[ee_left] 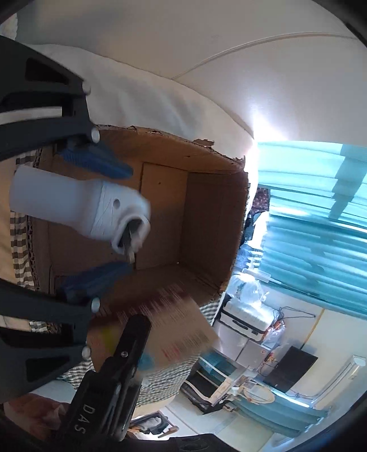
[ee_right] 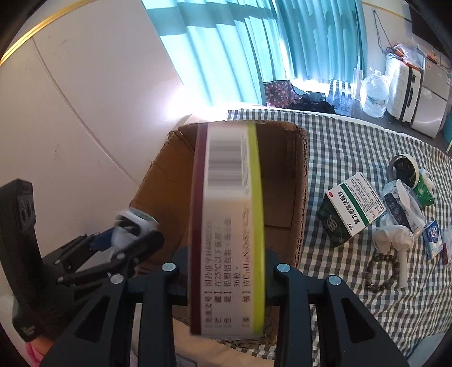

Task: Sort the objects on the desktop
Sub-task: 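Open the left tool to drop the device while the right tool drops the box, then move both tools back over the items on the blanket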

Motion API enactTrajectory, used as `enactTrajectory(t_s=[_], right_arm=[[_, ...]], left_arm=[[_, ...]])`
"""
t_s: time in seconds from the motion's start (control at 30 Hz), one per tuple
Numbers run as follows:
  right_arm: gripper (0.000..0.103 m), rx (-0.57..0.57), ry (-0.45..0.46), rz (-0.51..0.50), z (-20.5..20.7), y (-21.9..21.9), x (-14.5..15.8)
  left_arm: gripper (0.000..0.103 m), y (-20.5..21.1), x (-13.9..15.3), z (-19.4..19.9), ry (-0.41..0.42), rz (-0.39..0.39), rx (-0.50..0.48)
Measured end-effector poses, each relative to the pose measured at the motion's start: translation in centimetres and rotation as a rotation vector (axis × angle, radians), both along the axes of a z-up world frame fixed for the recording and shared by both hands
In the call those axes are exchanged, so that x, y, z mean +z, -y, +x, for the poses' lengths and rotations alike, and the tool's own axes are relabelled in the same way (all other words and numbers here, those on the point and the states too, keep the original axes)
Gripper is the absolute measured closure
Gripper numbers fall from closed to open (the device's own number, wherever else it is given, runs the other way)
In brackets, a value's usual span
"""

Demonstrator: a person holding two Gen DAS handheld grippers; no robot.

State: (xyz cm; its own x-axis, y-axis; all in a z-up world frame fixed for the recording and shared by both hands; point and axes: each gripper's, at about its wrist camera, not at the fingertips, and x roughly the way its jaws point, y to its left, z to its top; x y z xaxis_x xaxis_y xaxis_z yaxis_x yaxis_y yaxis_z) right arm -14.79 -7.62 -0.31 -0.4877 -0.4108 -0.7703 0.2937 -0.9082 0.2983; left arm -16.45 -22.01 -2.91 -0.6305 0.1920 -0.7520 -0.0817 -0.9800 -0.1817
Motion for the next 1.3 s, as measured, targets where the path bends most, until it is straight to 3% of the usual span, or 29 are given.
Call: enactTrajectory(t_s=[0.07, 0.1, 0.5, 0.77, 0.9, 1.07, 1.3], right_arm=[[0.029, -0.026, -0.008, -0.015, -0.2, -0.3, 0.4], [0.027, -0.049, -0.011, -0.02, -0.2, -0.6, 0.5], [0.027, -0.15, -0.076, -0.034, 3.0, -5.9, 3.2], [0.027, -0.252, -0.203, 0.045, 8.4, -13.6, 8.1], [0.027, -0.312, -0.235, 0.05, 10.6, -18.4, 8.9], [0.027, -0.385, -0.236, 0.048, 11.7, -24.6, 7.8], [0.027, -0.453, -0.181, 0.047, 10.1, -32.9, 3.4]], left_arm=[[0.008, 0.1, 0.5, 0.4, -0.032, -0.016, 0.009], [0.005, 0.1, 0.6, 0.5, -0.045, -0.027, 0.012], [0.005, -2.0, 1.5, 1.8, -0.042, -0.044, -0.044], [0.005, -5.7, 4.1, 5.1, -0.039, -0.009, -0.092], [0.005, -9.4, 4.6, 6.6, -0.017, 0.011, -0.094], [0.0, -15.3, 3.3, 7.5, -0.028, -0.053, -0.101], [0.0, -22.9, -1.4, 5.9, 0.043, -0.036, -0.08]])
